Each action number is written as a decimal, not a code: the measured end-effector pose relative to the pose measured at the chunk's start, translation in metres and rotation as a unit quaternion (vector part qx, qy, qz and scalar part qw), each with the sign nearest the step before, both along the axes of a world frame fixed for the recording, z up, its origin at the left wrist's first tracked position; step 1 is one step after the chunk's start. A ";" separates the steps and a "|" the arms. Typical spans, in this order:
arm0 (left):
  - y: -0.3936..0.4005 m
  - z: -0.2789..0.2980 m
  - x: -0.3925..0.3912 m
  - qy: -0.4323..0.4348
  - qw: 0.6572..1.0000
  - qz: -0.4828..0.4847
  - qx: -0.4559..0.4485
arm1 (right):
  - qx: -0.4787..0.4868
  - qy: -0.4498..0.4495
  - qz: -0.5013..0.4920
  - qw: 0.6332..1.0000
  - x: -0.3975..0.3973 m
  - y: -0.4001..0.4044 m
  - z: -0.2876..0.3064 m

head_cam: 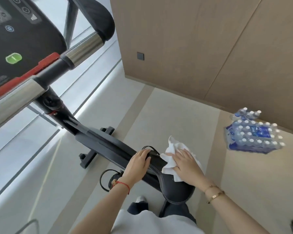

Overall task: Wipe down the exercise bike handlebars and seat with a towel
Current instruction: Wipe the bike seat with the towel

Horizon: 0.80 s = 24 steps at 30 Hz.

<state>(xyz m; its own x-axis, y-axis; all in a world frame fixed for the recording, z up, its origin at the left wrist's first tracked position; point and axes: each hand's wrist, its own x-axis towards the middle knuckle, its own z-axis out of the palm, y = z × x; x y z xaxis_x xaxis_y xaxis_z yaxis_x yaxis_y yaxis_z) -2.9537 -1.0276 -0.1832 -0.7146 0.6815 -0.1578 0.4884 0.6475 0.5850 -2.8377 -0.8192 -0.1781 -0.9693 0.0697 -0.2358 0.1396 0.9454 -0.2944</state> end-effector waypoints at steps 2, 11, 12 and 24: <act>0.002 -0.001 0.000 -0.016 1.000 0.014 0.007 | 0.000 0.024 -0.031 0.999 0.008 -0.004 -0.004; 0.013 0.000 0.009 -0.024 0.997 0.070 -0.004 | -0.166 -0.119 -0.222 0.953 -0.034 0.026 0.022; 0.014 0.001 0.008 -0.026 0.997 0.073 -0.010 | -0.163 -0.103 -0.215 0.957 -0.029 0.026 0.021; 0.019 0.013 -0.003 -0.039 0.995 0.061 -0.063 | -0.236 -0.093 -0.248 0.935 -0.017 0.043 0.005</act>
